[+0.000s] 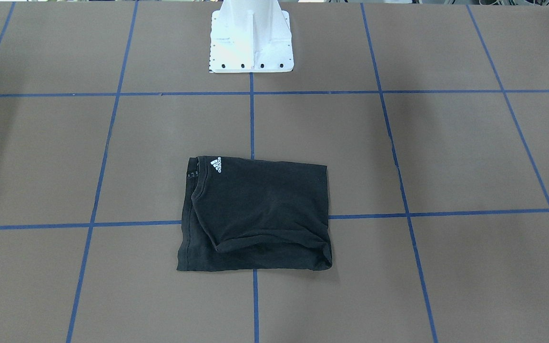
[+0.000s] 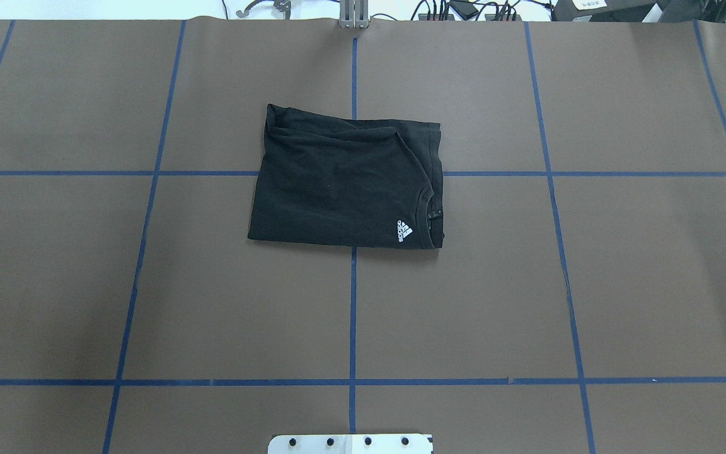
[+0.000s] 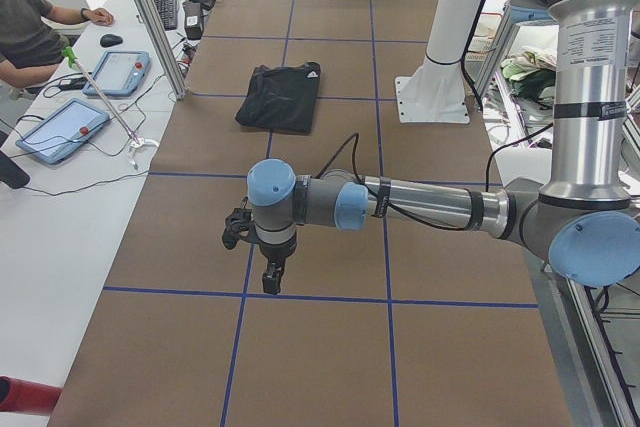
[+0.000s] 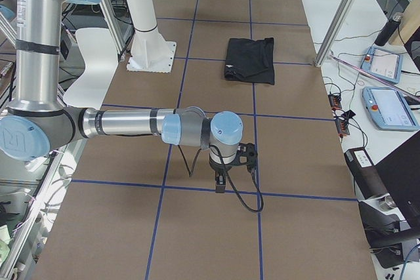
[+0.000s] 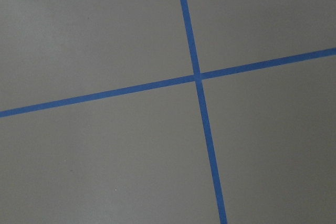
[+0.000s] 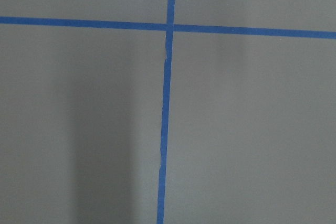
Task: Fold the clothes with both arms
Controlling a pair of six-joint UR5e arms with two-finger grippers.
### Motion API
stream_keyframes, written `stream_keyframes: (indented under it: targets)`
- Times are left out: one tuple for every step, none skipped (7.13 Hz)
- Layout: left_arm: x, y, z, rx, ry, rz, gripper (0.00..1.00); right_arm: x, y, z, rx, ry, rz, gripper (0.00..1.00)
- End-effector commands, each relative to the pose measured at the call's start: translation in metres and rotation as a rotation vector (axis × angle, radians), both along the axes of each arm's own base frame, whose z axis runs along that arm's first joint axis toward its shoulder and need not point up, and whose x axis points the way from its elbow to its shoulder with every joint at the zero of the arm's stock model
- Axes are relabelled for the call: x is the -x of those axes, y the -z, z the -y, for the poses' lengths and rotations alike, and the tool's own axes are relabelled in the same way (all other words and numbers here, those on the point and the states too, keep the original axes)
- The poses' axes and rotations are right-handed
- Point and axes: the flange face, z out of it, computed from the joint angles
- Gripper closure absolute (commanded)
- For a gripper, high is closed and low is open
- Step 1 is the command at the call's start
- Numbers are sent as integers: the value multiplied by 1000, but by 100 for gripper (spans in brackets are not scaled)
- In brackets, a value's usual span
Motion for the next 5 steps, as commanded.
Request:
stream_keyframes:
  targets:
    - [-1,1,-1,7,-1,-22,0,1,4,2,13,-1,12,0]
    - [-1,0,-1,10,0,-24,0,1,2,2,14,1,10,0]
    - [-1,0,-2,12,0,-23,0,1,0,1,17,0,6,0]
    - [0,-1,-2,13,2,-22,0,1,-1,0,26,-6,3,0]
    - [0,-2,-2,16,0,-22,0,1,-6,-2,37,-7,1,0]
